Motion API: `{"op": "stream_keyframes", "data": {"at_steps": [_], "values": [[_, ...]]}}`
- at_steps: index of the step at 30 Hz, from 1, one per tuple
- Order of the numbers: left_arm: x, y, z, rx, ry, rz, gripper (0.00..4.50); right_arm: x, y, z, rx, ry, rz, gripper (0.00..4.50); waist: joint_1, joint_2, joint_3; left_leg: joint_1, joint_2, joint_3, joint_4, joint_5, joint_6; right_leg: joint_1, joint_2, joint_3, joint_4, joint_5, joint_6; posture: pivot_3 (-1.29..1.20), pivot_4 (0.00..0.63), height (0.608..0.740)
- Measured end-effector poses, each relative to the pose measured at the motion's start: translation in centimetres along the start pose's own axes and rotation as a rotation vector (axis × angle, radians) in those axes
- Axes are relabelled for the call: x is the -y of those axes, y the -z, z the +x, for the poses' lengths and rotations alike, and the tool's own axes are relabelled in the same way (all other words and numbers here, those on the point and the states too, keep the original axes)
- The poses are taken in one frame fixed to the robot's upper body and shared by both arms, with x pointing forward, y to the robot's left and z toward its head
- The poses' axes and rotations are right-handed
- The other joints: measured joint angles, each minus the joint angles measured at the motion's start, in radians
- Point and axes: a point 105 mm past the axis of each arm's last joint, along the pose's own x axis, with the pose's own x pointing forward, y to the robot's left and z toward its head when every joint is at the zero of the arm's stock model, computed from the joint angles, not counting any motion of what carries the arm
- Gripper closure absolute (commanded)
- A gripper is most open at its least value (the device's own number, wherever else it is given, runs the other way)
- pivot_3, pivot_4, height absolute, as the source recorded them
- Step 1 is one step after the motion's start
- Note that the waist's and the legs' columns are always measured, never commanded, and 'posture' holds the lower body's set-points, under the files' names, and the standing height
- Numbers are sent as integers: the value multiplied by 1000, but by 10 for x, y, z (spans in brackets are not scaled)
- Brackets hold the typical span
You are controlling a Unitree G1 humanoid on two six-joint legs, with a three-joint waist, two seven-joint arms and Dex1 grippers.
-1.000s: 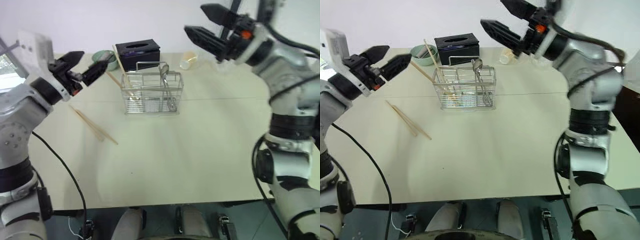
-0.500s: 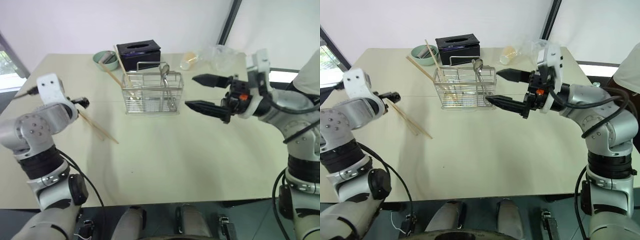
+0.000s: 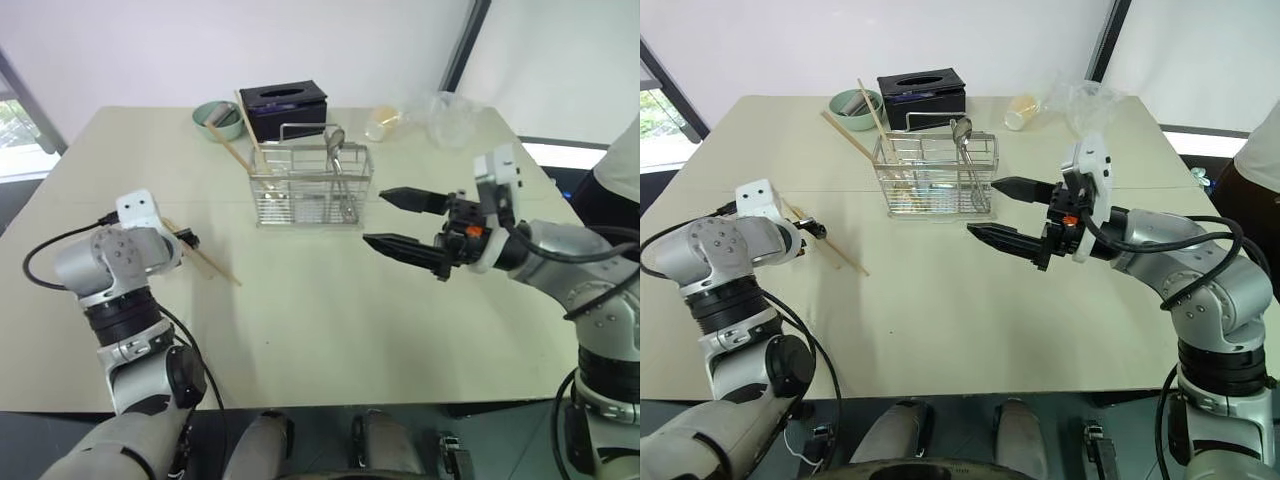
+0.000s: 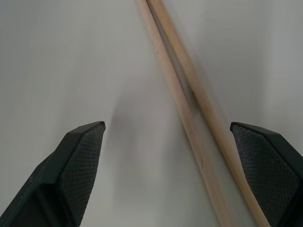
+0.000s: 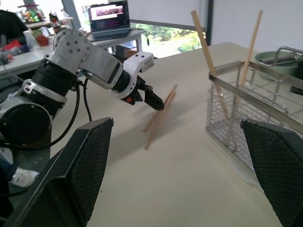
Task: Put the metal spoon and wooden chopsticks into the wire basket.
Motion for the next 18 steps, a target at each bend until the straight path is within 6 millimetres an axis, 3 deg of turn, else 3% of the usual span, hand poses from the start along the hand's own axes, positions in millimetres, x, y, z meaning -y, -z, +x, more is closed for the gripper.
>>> {"op": "stream_keyframes", "data": {"at_steps": [5,18], "values": [[4,-1,9,-7,-11,8,0,4,-2,0,18,47,11,65,1,0,0,0,0,0,0,0,0,0,0,0,0,0,0,0,150,649],[0,5,7,1,-51,-7,0,9,2,-4,20,101,38,65,0,0,0,0,0,0,0,0,0,0,-1,0,-1,0,0,0,150,649]]}}
